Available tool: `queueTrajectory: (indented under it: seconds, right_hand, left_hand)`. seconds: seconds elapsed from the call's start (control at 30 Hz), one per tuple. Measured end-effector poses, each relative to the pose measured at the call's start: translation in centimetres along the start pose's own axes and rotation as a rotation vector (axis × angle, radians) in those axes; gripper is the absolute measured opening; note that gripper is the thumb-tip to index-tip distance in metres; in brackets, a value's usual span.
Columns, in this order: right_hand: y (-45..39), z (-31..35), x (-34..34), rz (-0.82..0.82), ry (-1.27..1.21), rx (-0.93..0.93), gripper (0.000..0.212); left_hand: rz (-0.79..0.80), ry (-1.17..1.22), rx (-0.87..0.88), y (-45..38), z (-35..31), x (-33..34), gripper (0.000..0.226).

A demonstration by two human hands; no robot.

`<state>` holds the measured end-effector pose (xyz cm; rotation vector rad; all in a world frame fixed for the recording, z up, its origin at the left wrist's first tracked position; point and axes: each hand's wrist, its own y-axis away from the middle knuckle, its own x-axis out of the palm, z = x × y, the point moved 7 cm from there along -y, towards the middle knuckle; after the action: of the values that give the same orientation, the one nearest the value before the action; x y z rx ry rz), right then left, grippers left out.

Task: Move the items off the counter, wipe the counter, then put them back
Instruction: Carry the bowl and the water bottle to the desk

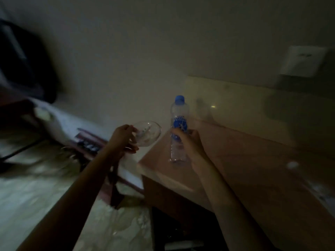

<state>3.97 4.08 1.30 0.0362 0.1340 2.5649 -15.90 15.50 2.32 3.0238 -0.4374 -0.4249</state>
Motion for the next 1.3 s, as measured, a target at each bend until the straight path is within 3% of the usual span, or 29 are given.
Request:
queueTrajectory:
  seconds: [0.13,0.27,0.33,0.47,0.53,0.6,0.73,0.77,0.87,1.0,1.2,1.3]
  right_hand:
    - [2.7,-0.6,12.3,0.368,-0.071,0.023,0.027]
    - [6.0,-4.2,23.3,0.591,-0.014,0.030,0.055]
    - [8.0,-7.2,28.0,0.685,-0.012,0.104,0.045]
    - [12.5,-13.6,36.4,0.866,0.079,0.184,0.046]
    - [14.0,-17.2,40.1,0.889,0.117,0.221,0.025]
    - [15.1,-20.8,43.7,0.867,0.145,0.292,0.018]
    - [16.3,-24.6,51.4,0.887,0.229,0.372,0.070]
    - [16.3,-24.5,53.4,0.881,0.243,0.354,0.071]
    - [15.7,-23.4,59.7,0.877,0.216,0.313,0.037]
    - [15.6,-22.9,67.6,0.945,0.245,0.253,0.019]
    - [14.9,-29.9,77.5,0.940,0.371,0.383,0.041]
    - [13.5,-32.5,84.5,0.940,0.383,0.429,0.039]
  left_hand:
    - [-0.244,-0.009,-0.076,3.9,4.6,-12.0,0.023]
    - [-0.442,0.079,-0.209,9.5,11.5,-22.4,0.026]
    - [-0.551,0.111,-0.275,12.8,14.9,-26.7,0.025]
    - [-0.726,0.193,-0.374,18.6,22.0,-33.8,0.028]
    - [-0.807,0.247,-0.426,20.8,26.0,-37.1,0.029]
    - [-0.875,0.285,-0.476,22.4,29.7,-40.4,0.029]
    - [-0.946,0.308,-0.552,23.8,35.0,-47.6,0.028]
    - [-0.950,0.300,-0.566,23.8,35.9,-49.4,0.028]
    - [-0.956,0.307,-0.563,22.9,37.6,-55.3,0.028]
    - [-1.007,0.364,-0.529,21.7,39.5,-61.2,0.027]
    - [-1.037,0.468,-0.611,18.3,46.7,-67.2,0.027]
    - [-1.039,0.469,-0.660,14.9,50.4,-71.6,0.027]
